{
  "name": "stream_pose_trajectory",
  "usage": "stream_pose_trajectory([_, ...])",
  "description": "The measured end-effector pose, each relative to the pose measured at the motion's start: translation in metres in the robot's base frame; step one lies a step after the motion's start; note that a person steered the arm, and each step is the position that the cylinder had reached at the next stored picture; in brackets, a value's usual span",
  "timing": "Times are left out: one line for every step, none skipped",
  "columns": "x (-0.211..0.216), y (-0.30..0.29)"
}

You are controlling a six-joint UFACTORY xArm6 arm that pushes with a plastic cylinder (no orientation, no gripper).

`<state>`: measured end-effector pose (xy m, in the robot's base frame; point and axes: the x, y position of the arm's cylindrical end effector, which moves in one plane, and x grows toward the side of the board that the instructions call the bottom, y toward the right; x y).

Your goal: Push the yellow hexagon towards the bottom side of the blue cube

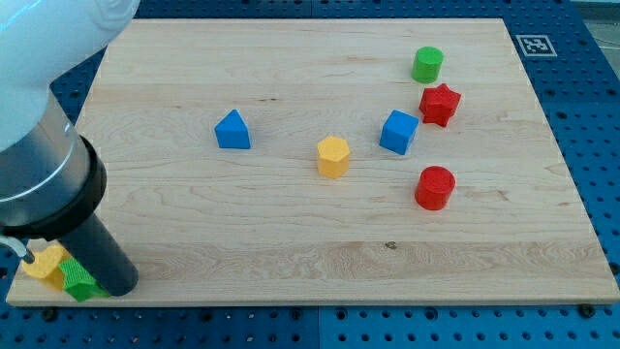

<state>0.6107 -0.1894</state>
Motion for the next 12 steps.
stream_pose_trajectory([0.000,0.000])
stream_pose_trajectory([0.002,0.012])
stream_pose_trajectory([0.003,0.054])
stream_pose_trajectory([-0.012,0.093])
stream_pose_trajectory([-0.048,0.114])
stream_pose_trajectory([-0.071,0.120])
stream_pose_trajectory([-0.087,0.120])
stream_pose_trajectory([-0.094,0.120])
stream_pose_trajectory([-0.095,0.120])
stream_pose_trajectory([-0.096,0.120])
stream_pose_trajectory([-0.099,0.120])
stream_pose_trajectory([-0.103,0.120])
